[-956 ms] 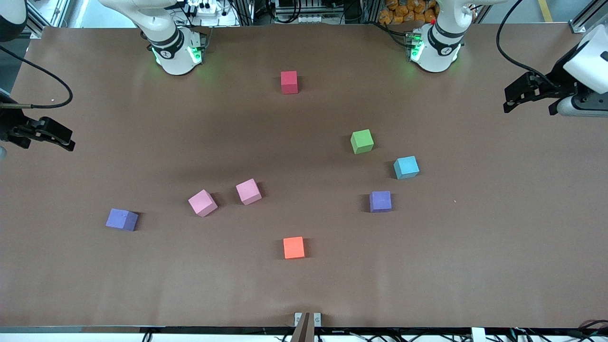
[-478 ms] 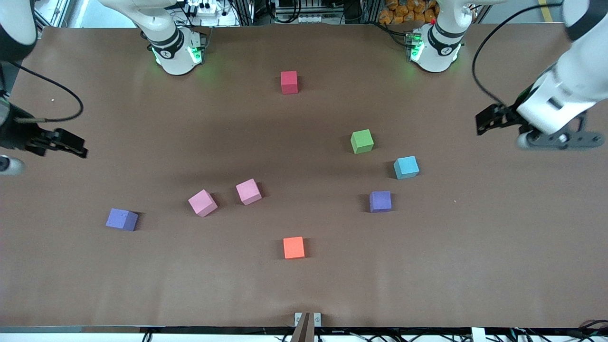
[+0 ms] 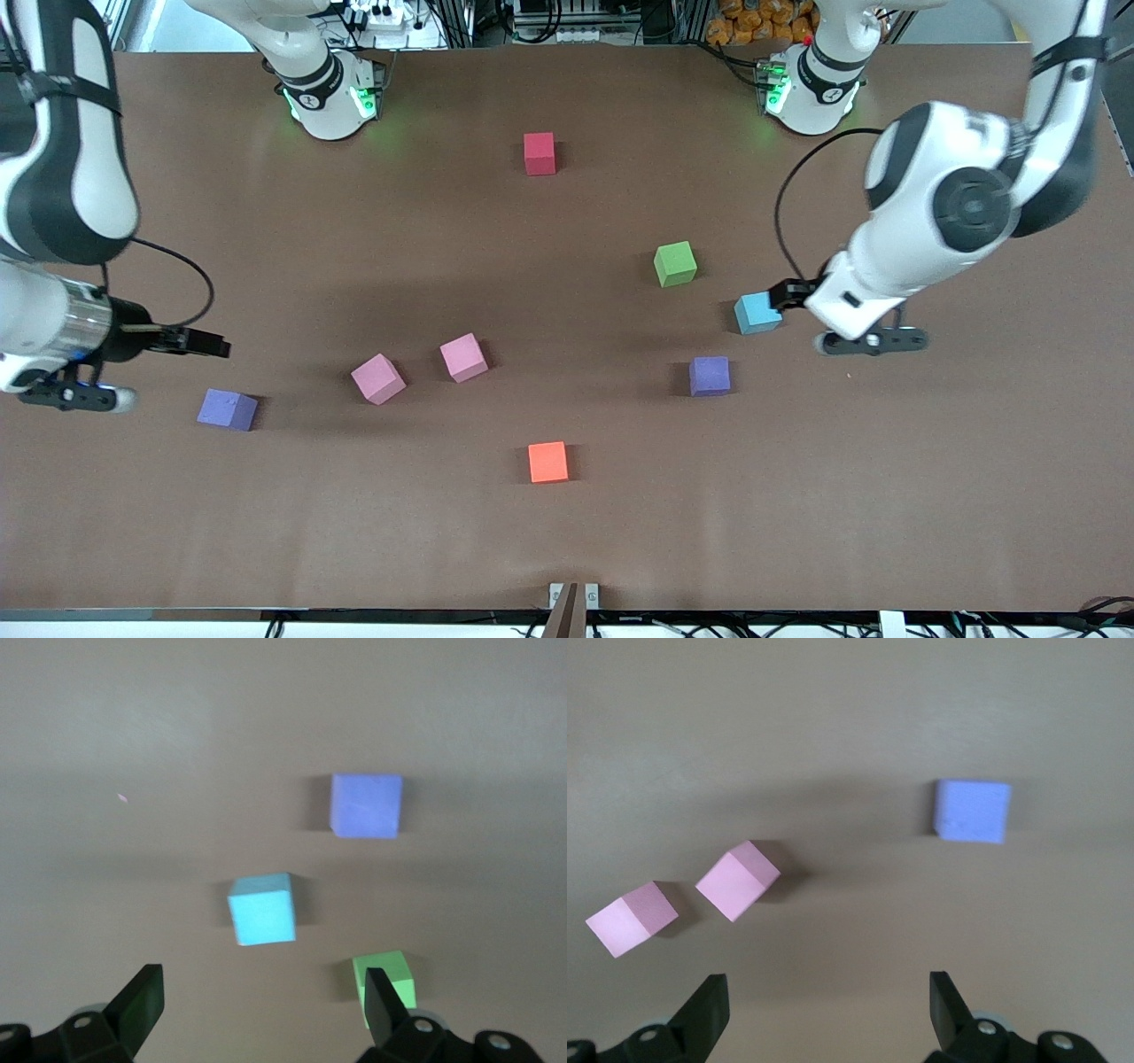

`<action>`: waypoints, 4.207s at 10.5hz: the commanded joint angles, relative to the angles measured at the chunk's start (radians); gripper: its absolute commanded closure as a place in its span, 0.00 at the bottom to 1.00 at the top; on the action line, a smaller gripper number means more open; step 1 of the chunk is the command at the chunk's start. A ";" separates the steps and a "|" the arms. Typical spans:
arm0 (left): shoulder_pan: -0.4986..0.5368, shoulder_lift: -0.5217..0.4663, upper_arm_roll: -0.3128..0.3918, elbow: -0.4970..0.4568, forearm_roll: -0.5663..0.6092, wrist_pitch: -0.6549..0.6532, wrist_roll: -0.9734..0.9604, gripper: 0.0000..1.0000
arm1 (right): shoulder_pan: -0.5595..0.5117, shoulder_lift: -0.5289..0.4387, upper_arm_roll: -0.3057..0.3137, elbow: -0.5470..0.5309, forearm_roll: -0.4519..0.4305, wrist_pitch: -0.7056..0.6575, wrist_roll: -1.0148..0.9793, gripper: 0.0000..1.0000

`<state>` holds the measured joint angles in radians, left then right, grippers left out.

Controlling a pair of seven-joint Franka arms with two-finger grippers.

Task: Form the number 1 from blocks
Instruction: 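Move the right gripper to a pink cube while the left gripper reaches red, then grasp the pink cube with the right gripper while the left gripper grasps red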

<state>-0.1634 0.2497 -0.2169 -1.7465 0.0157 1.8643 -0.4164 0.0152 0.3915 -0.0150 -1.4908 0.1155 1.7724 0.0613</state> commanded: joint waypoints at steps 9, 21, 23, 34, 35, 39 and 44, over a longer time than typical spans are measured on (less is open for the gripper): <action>-0.640 0.138 -0.022 -0.076 -0.032 0.102 -0.795 0.00 | 0.210 0.152 0.003 -0.164 0.006 0.335 -0.383 0.00; -0.801 0.261 -0.071 -0.146 -0.079 0.457 -0.877 0.00 | 0.241 0.244 0.001 -0.174 0.007 0.432 -0.388 0.00; -0.801 0.272 -0.079 -0.148 -0.080 0.455 -0.889 0.00 | 0.246 0.247 0.001 -0.175 0.007 0.438 -0.388 0.00; -0.864 0.338 -0.088 -0.137 -0.076 0.486 -0.889 1.00 | 0.258 0.260 -0.022 -0.244 0.003 0.542 -0.388 0.25; -0.854 0.336 -0.087 -0.136 -0.028 0.487 -0.860 1.00 | 0.255 0.260 -0.022 -0.252 0.003 0.558 -0.388 0.32; -0.803 0.330 -0.084 -0.123 0.010 0.496 -0.673 1.00 | 0.252 0.256 -0.036 -0.252 0.007 0.561 -0.385 0.37; -0.789 0.341 -0.079 -0.116 0.009 0.492 -0.697 0.01 | 0.247 0.144 -0.045 -0.255 0.018 0.545 -0.248 0.37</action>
<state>-0.9533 0.5808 -0.2947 -1.8721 0.0017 2.3543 -1.0957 0.2591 0.6101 -0.0561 -1.7178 0.1179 2.3352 -0.2588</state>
